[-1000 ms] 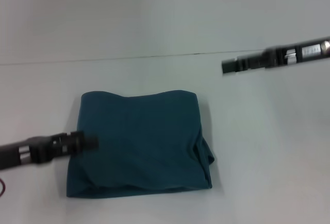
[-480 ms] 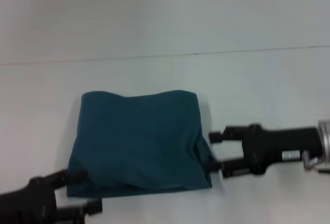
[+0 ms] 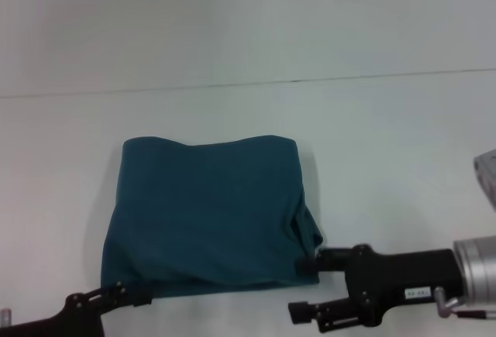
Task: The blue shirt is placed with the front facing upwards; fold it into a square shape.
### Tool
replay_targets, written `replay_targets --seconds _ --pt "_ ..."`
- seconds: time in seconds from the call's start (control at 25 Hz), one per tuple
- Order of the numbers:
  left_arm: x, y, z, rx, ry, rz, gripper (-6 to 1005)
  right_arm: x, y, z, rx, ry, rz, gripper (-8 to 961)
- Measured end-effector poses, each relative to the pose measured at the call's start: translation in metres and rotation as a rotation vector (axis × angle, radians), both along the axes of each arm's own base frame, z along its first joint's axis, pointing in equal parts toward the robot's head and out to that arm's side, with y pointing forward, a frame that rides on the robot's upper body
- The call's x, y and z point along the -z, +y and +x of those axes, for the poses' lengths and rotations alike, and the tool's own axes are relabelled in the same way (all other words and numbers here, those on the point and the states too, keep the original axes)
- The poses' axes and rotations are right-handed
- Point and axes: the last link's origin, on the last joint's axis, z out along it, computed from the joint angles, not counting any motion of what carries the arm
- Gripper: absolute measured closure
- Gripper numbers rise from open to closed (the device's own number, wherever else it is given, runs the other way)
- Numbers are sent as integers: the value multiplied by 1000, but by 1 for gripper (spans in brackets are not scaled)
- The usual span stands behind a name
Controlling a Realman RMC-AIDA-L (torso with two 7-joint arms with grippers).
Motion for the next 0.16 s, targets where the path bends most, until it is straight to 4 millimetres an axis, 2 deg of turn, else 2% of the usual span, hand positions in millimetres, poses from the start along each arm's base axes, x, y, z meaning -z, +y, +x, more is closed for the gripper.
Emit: replay_targets --seconds 0.16 --pt "5 1 1 56 7 36 66 6 -2 1 16 6 -7 68"
